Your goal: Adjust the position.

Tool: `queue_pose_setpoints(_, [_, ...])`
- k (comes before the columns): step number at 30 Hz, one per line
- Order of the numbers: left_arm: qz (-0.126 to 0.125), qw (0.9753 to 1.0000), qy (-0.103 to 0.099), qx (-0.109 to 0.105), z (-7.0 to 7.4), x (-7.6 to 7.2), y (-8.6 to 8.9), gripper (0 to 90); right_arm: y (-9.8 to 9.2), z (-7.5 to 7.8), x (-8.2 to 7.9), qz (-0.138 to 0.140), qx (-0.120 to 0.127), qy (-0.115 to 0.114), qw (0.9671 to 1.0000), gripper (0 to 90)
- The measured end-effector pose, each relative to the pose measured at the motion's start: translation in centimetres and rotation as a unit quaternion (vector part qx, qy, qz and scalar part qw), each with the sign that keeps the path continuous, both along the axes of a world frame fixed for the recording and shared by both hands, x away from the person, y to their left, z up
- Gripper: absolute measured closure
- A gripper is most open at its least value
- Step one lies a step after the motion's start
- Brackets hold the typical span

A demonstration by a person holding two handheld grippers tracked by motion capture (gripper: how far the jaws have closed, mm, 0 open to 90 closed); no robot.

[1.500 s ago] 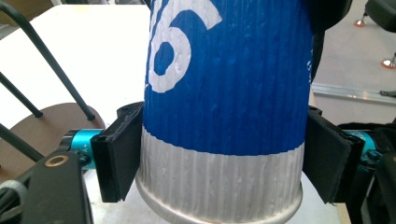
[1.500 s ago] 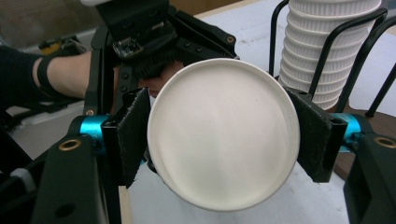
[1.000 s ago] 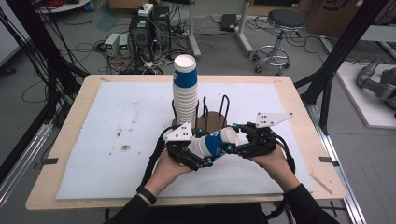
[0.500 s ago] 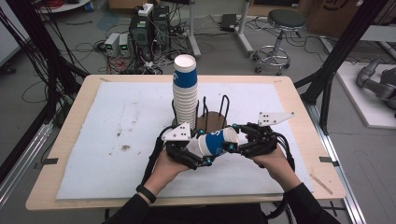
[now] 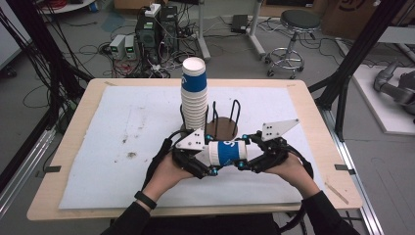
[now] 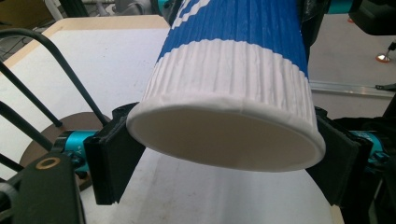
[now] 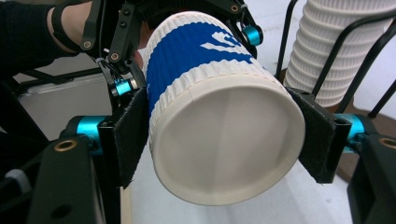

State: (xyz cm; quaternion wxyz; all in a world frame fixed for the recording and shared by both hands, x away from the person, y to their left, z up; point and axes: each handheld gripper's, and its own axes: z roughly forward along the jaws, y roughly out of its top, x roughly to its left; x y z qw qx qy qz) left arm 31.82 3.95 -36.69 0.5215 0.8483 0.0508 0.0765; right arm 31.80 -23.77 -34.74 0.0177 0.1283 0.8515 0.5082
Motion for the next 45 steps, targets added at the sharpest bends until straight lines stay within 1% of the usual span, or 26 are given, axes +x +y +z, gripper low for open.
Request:
queue_pose_setpoints(2, [-0.004,0.9999,0.007,-0.011,0.0,0.1,0.1,16.9,-0.4,0.0,0.2,0.011,0.021,0.009,0.9997,28.9])
queue_pose_setpoints(3, [-0.004,0.9989,0.021,-0.041,-0.2,0.2,0.3,16.3,-0.6,-0.1,0.3,0.014,0.032,0.016,0.9993,29.2])
queue_pose_setpoints(4, [-0.004,0.9989,0.021,-0.041,-0.2,0.2,0.3,15.8,-0.8,-0.1,0.4,0.016,0.042,0.023,0.9987,29.4])
queue_pose_setpoints(5, [-0.003,0.9970,0.036,-0.069,-0.5,0.3,0.3,15.4,-0.9,-0.1,0.5,0.016,0.048,0.024,0.9984,29.5])
queue_pose_setpoints(6, [-0.003,0.9970,0.036,-0.069,-0.5,0.3,0.3,14.6,-1.0,0.0,0.5,0.016,0.053,0.023,0.9982,29.6])
queue_pose_setpoints(7, [-0.006,0.9929,0.061,-0.102,-0.7,0.5,0.5,13.7,-1.0,0.0,0.5,0.018,0.056,0.021,0.9980,29.7])
queue_pose_setpoints(8, [-0.006,0.9929,0.061,-0.102,-0.7,0.5,0.5,13.5,-1.1,0.0,0.4,0.018,0.060,0.021,0.9978,29.8])
queue_pose_setpoints(10, [-0.010,0.9885,0.078,-0.129,-0.7,0.8,0.8,13.5,-1.2,-0.2,0.5,0.019,0.071,0.025,0.9970,29.9])
queue_pose_setpoints(11, [-0.010,0.9877,0.080,-0.134,-0.6,0.8,0.9,14.2,-1.3,-0.2,0.6,0.021,0.076,0.027,0.9966,29.9])
queue_pose_setpoints(17, [-0.013,0.9916,0.059,-0.114,-0.1,0.5,1.0,17.9,-1.2,-0.3,0.6,0.025,0.071,0.034,0.9966,29.8])
queue_pose_setpoints(18, [-0.013,0.9951,0.042,-0.089,0.2,0.4,0.9,18.4,-1.2,-0.5,0.7,0.027,0.059,0.038,0.9972,29.1])
queue_pose_setpoints(19, [-0.009,0.9961,0.041,-0.078,0.3,0.3,0.8,18.7,-1.1,-0.5,0.6,0.025,0.048,0.033,0.9980,27.9])
queue_pose_setpoints(20, [-0.009,0.9961,0.041,-0.078,0.3,0.3,0.8,19.0,-1.0,-0.5,0.5,0.019,0.034,0.022,0.9990,26.1])
queue_pose_setpoints(24, [-0.012,0.9989,0.027,-0.035,0.8,0.1,0.4,19.1,-0.3,-0.1,0.2,0.015,-0.015,0.000,0.9998,22.2])
queue_pose_setpoints(25, [-0.014,0.9994,0.023,-0.021,0.9,0.1,0.2,19.2,0.1,0.1,-0.1,0.022,-0.036,-0.013,0.9990,22.2])
queue_pose_setpoints(27, [-0.016,0.9996,0.020,-0.012,1.0,0.0,0.0,19.2,0.3,0.0,-0.2,0.028,-0.043,-0.015,0.9986,22.4])
queue_pose_setpoints(29, [-0.019,0.9996,0.019,-0.002,1.0,-0.1,-0.1,19.2,1.2,-0.3,-0.6,0.035,-0.082,-0.033,0.9955,21.7])
queue_pose_setpoints(30, [-0.020,0.9996,0.019,-0.003,1.1,-0.1,-0.1,19.2,1.2,-0.3,-0.6,0.035,-0.082,-0.033,0.9955,21.7])
queue_pose_setpoints(32, [-0.023,0.9995,0.020,-0.002,1.2,-0.1,-0.1,19.5,1.6,-0.6,-0.6,0.040,-0.109,-0.046,0.9921,27.6])
queue_pose_setpoints(35, [-0.021,0.9995,0.019,-0.016,1.4,-0.1,0.1,18.5,1.5,-0.6,-0.5,0.044,-0.103,-0.044,0.9927,28.2])
queue_pose_setpoints(36, [-0.021,0.9995,0.019,-0.016,1.4,-0.1,0.1,17.9,1.4,-0.6,-0.4,0.046,-0.096,-0.043,0.9934,28.2])
queue_pose_setpoints(37, [-0.018,0.9988,0.023,-0.040,1.3,-0.1,0.2,17.4,1.2,-0.6,-0.3,0.047,-0.086,-0.038,0.9945,28.3])
queue_pose_setpoints(40, [-0.013,0.9978,0.026,-0.060,1.3,-0.1,0.3,16.9,0.9,-0.6,-0.2,0.048,-0.067,-0.032,0.9961,28.4])
queue_pose_setpoints(41, [-0.007,0.9968,0.031,-0.074,1.2,-0.1,0.4,16.1,0.7,-0.6,-0.2,0.043,-0.048,-0.030,0.9975,28.4])
queue_pose_setpoints(43, [-0.002,0.9940,0.049,-0.098,1.0,0.1,0.5,15.4,0.6,-0.6,-0.1,0.043,-0.041,-0.030,0.9978,28.4])
queue_pose_setpoints(45, [0.006,0.9910,0.063,-0.118,0.8,0.3,0.7,9.3,0.1,-0.4,0.0,0.037,-0.001,-0.021,0.9991,28.4])
